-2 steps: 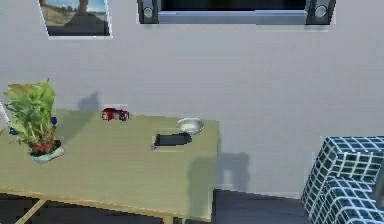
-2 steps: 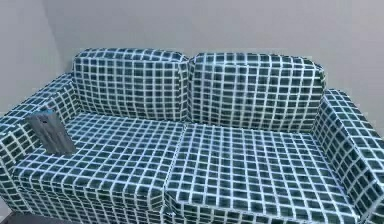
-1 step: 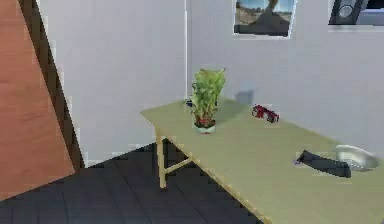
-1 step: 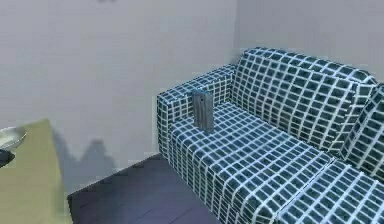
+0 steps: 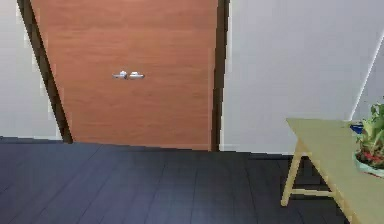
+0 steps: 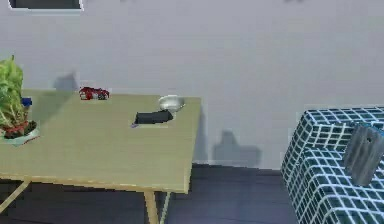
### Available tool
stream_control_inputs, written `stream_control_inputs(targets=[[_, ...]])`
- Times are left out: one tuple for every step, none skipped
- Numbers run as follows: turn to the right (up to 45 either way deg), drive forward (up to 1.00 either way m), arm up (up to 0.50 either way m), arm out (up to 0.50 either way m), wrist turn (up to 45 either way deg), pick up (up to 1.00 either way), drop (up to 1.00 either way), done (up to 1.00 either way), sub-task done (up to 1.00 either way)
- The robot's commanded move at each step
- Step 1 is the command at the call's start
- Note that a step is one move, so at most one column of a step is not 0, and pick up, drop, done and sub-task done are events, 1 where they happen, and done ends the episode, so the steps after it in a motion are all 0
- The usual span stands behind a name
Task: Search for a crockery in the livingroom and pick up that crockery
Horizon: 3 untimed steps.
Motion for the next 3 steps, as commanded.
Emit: stream_control_inputs(targets=[[45.0, 0.0, 0.0, 0.0, 0.0, 0.0, 0.0, 0.0, 0.0], [45.0, 0.0, 0.0, 0.0, 0.0, 0.0, 0.0, 0.0, 0.0], [27.0, 0.0, 0.0, 0.0, 0.0, 0.0, 0.0, 0.0, 0.0]])
